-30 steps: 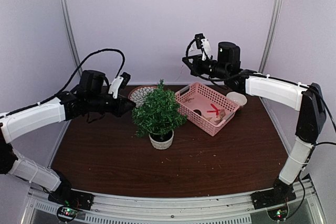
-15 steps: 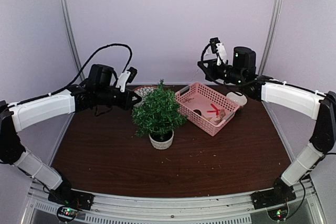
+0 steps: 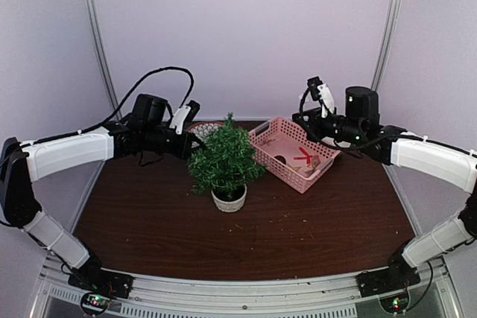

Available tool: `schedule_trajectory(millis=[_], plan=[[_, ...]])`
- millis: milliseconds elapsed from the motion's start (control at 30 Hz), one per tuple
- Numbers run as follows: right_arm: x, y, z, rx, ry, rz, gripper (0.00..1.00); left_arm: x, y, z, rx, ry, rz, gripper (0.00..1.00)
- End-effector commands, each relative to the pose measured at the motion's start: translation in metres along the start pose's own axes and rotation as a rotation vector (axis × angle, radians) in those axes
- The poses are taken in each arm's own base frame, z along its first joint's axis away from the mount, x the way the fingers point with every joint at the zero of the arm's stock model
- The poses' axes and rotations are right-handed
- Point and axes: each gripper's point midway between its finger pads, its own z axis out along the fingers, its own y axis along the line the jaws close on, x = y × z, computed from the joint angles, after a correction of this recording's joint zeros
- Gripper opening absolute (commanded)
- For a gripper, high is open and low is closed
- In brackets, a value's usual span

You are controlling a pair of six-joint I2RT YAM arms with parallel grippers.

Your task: Decorate the small christmas tree

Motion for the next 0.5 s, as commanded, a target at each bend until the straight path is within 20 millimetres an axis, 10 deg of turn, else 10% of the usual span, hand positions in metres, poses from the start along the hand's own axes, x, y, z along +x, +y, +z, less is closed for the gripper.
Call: schedule_trajectory(millis=[0, 233, 467], plan=[[0.005, 0.032, -0.017, -0.09, 0.033, -0.074, 0.0, -0.022, -0.004, 0.0, 0.031, -0.059, 0.003, 0.0], [0.024, 0.083, -0.028, -0.168, 0.151, -0.249, 0.0, -0.024, -0.005, -0.001, 0.032, -0.061, -0.003, 0.04], [0.038, 0.125, -0.033, -0.183, 0.252, -0.462, 0.0, -0.028, -0.007, -0.008, 0.03, -0.07, -0.005, 0.3]])
